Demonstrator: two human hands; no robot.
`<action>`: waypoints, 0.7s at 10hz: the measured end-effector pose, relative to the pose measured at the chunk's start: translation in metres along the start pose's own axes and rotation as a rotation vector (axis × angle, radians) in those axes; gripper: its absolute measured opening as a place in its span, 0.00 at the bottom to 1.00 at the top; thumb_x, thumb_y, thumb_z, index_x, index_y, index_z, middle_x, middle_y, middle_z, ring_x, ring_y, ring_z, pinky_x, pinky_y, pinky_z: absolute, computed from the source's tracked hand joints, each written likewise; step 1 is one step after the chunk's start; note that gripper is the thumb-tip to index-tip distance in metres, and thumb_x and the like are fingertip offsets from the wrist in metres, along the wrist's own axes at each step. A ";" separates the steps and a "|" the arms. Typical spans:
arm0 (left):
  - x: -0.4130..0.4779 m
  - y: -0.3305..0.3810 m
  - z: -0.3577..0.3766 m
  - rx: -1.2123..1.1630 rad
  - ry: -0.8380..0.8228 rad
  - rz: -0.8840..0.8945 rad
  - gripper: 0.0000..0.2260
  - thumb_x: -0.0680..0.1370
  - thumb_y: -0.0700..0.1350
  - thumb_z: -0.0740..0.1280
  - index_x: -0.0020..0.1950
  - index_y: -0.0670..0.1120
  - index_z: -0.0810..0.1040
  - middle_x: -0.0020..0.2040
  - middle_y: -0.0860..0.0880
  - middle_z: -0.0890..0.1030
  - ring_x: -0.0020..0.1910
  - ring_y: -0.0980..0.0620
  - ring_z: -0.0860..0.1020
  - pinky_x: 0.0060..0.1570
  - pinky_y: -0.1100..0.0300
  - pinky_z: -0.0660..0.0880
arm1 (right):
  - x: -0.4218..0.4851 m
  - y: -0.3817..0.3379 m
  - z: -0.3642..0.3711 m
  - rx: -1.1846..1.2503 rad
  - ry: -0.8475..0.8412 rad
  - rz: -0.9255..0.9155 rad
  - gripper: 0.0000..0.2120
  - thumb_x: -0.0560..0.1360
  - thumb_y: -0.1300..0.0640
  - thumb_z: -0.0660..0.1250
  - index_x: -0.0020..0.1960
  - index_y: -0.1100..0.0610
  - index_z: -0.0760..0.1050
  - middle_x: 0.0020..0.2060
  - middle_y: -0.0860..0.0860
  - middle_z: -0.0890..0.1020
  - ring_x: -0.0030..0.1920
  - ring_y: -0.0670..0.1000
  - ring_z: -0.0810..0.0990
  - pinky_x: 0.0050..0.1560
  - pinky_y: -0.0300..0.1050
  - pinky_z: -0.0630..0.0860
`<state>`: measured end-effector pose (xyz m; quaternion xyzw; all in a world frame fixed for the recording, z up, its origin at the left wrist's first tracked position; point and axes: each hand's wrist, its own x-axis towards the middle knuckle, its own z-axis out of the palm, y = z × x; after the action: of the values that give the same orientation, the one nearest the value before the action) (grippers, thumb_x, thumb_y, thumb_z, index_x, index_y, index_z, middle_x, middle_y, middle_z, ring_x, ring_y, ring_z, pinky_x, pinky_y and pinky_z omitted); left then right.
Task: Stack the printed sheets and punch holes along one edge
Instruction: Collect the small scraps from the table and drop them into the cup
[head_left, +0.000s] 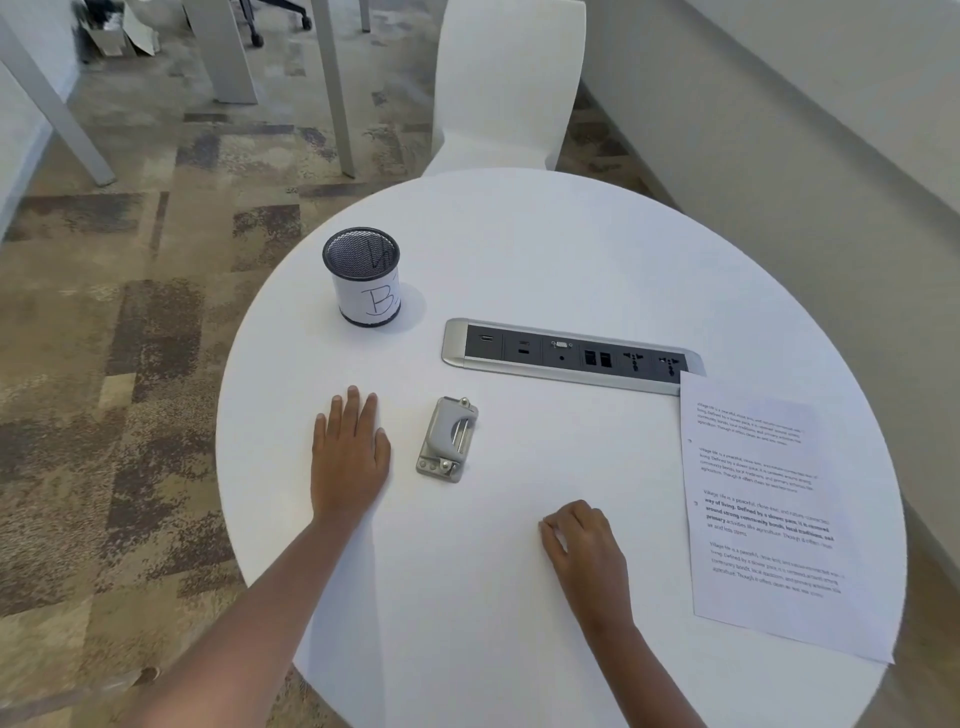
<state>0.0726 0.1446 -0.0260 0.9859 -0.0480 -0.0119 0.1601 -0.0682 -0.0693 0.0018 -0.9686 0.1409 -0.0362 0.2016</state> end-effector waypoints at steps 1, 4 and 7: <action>0.000 0.000 0.000 -0.006 0.003 0.002 0.24 0.75 0.46 0.49 0.65 0.37 0.73 0.67 0.35 0.73 0.65 0.34 0.72 0.63 0.38 0.68 | 0.004 -0.002 -0.001 -0.088 -0.060 0.019 0.09 0.77 0.60 0.58 0.47 0.62 0.76 0.48 0.54 0.78 0.50 0.55 0.75 0.39 0.49 0.77; 0.000 -0.001 0.000 0.002 -0.001 0.001 0.24 0.75 0.46 0.49 0.66 0.38 0.72 0.68 0.36 0.72 0.66 0.36 0.71 0.64 0.39 0.67 | 0.020 -0.004 0.001 -0.099 -0.059 0.103 0.09 0.77 0.62 0.57 0.49 0.65 0.74 0.51 0.58 0.76 0.52 0.57 0.73 0.44 0.51 0.76; 0.001 -0.001 -0.001 -0.007 0.015 -0.001 0.24 0.74 0.46 0.50 0.65 0.39 0.73 0.67 0.36 0.73 0.66 0.36 0.72 0.64 0.40 0.68 | 0.037 0.000 0.002 -0.034 -0.022 0.124 0.06 0.75 0.64 0.61 0.46 0.66 0.74 0.49 0.59 0.76 0.50 0.57 0.72 0.44 0.53 0.76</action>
<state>0.0742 0.1453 -0.0253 0.9854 -0.0462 -0.0046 0.1640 -0.0326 -0.0788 0.0004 -0.9616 0.1992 -0.0104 0.1886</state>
